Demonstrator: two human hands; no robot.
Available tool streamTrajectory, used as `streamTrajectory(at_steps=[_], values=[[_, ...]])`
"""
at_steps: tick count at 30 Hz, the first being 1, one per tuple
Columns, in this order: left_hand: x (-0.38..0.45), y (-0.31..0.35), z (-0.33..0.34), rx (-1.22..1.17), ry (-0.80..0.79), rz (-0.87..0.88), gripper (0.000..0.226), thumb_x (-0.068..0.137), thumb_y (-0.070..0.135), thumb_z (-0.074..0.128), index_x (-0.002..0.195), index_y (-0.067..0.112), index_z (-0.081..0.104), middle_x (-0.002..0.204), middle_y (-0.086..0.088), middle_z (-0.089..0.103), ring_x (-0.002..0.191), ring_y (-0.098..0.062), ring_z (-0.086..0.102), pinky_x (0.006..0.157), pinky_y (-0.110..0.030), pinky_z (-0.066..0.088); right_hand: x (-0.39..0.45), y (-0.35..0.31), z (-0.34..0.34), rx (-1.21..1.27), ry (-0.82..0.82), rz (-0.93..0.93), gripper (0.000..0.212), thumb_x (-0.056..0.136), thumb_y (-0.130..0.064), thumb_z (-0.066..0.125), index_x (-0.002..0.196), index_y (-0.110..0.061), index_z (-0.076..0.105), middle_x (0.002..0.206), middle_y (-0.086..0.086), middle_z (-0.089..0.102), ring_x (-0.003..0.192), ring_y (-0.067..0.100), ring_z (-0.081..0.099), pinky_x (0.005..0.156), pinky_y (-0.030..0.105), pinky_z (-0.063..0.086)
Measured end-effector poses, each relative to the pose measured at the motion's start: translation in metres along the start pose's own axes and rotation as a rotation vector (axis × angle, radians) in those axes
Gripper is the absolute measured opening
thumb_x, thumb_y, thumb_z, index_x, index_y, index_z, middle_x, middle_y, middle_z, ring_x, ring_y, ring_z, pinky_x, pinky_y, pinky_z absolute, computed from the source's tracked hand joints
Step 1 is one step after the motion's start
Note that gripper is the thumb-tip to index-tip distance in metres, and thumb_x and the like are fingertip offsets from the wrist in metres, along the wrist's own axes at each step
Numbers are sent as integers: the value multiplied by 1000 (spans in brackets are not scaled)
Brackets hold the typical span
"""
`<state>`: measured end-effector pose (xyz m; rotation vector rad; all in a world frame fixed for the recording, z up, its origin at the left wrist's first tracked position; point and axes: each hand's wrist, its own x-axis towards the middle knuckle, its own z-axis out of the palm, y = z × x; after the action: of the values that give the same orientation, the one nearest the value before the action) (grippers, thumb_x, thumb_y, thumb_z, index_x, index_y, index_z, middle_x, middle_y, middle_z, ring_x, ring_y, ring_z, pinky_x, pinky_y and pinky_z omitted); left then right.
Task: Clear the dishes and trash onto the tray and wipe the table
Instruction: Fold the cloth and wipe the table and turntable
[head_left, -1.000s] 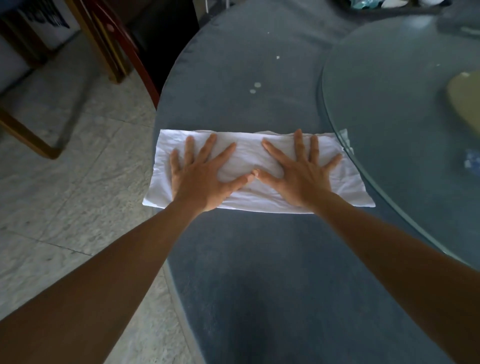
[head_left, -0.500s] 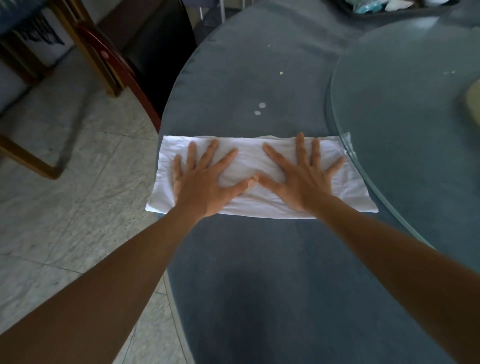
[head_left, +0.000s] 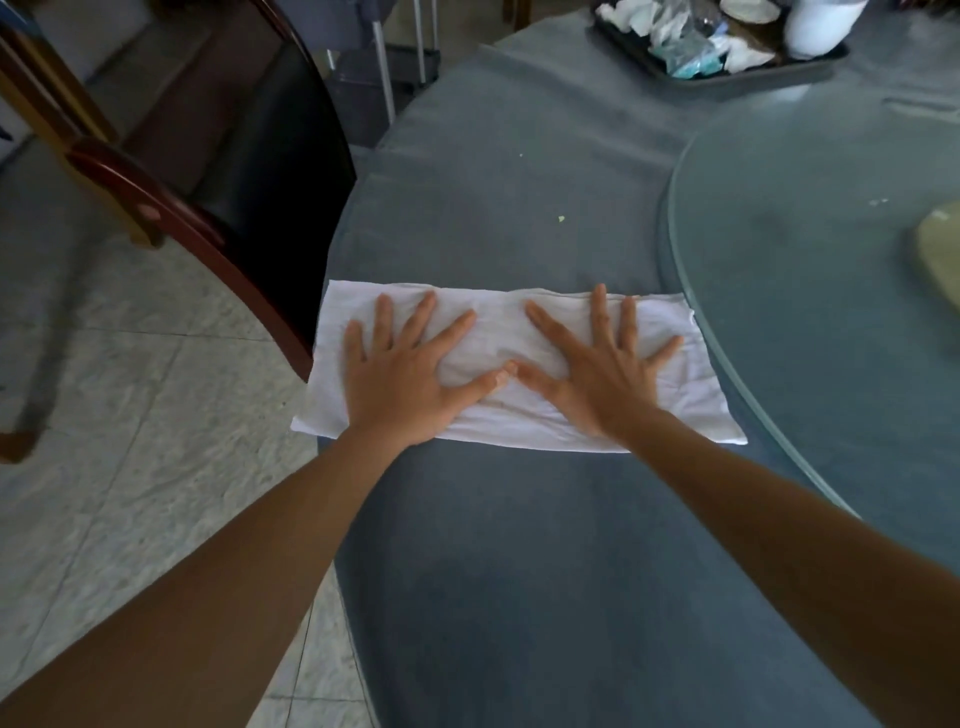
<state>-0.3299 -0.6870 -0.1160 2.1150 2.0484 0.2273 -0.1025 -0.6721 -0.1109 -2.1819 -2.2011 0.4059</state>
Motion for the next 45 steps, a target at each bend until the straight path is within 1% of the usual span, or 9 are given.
streamTrajectory(at_steps=[4,10,15,19,22,30,35,41,45], values=[[42,-11,-3,-3,-9,44,96,63,107,12,149,66,6,168,22,-2,157,-24,-11,122,-57,-6,31,-10,-4,4,13,35,85,66,-107,8,144,-77,-7,171,-3,-25,156,36,-24,107,84,-12],[99,-21,-5,-2,0,102,94,63,107,10,149,67,6,169,21,0,157,-25,-10,122,-58,-6,78,-17,-10,9,11,78,89,61,-109,4,143,-77,-10,170,-3,-26,155,36,-25,106,85,-12],[157,-29,-7,-11,-6,135,94,62,107,11,147,69,6,168,22,1,157,-24,-8,122,-57,-6,123,-26,-18,17,12,120,87,65,-107,8,144,-76,-8,170,-2,-27,155,36,-26,106,85,-11],[214,-36,-7,-18,7,155,93,63,107,12,147,69,7,168,22,3,157,-24,-6,123,-56,-5,173,-34,-25,28,24,142,87,64,-106,7,145,-76,-8,170,-1,-27,154,37,-27,106,85,-11],[255,-38,-8,-22,-20,192,93,62,107,12,147,69,7,168,23,2,157,-23,-7,123,-56,-6,204,-37,-28,37,34,187,86,65,-106,5,144,-76,-8,170,0,-26,155,37,-26,105,85,-12],[337,-38,-13,-30,-29,250,95,63,106,7,149,66,9,169,22,3,157,-24,-6,124,-54,-3,276,-40,-40,44,47,253,83,66,-105,4,143,-77,-9,171,1,-24,155,36,-27,105,85,-13],[401,-36,-13,-29,-62,318,94,65,106,9,150,66,5,169,20,-1,157,-24,-9,124,-56,-4,325,-38,-45,40,74,307,84,65,-106,2,143,-77,-9,170,0,-25,154,36,-28,105,84,-16],[476,-26,-11,-53,-102,436,95,64,106,10,150,65,6,169,19,1,157,-25,-8,124,-56,-4,372,-33,-52,42,93,417,78,71,-104,7,142,-78,-10,170,1,-26,155,37,-25,105,83,-17],[512,-18,-9,-62,-115,507,91,66,105,12,149,67,5,169,19,1,157,-27,-7,123,-56,-5,394,-30,-58,23,104,463,78,71,-104,5,143,-77,-10,170,1,-26,155,38,-25,106,84,-16]])
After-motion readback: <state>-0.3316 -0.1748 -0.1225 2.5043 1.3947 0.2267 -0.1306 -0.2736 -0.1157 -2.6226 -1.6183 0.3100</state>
